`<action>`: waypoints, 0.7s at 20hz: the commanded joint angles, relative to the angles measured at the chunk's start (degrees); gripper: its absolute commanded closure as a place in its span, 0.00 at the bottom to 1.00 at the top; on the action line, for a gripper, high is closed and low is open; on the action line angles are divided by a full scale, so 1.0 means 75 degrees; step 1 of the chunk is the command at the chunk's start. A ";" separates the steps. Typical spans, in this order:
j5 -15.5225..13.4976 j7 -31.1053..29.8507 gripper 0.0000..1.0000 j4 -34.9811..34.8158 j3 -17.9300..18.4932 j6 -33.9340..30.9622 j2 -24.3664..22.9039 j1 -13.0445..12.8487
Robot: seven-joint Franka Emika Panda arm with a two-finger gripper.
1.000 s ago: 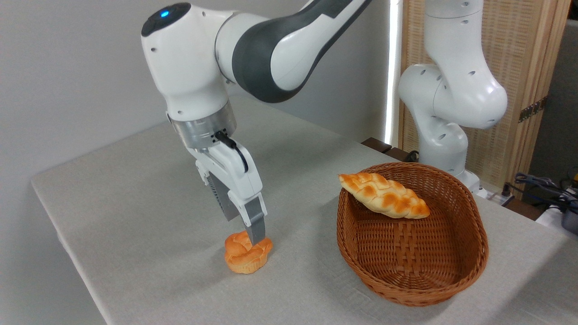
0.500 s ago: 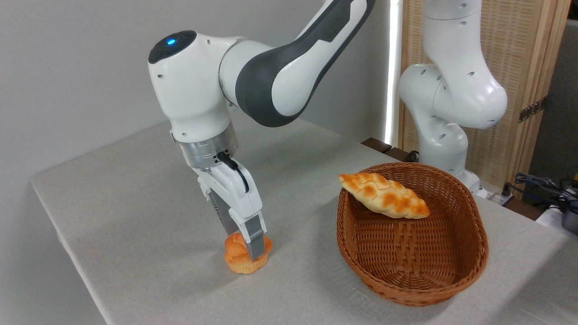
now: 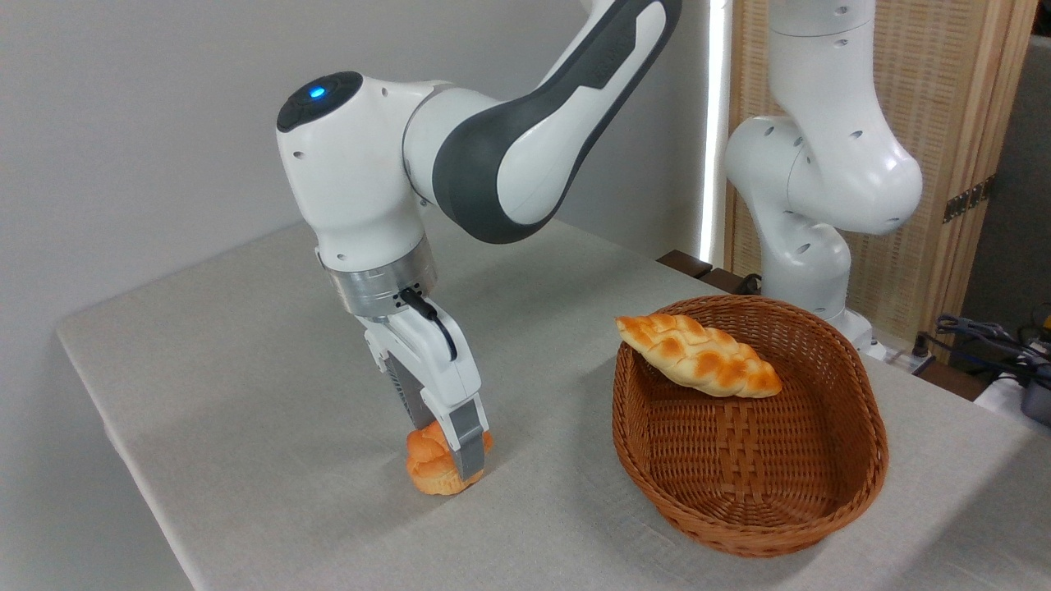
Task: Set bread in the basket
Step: 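Close the gripper fingers on the round orange bun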
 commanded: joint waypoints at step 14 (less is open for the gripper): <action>0.0088 0.0148 0.64 -0.0094 0.0049 0.0217 0.0030 -0.0024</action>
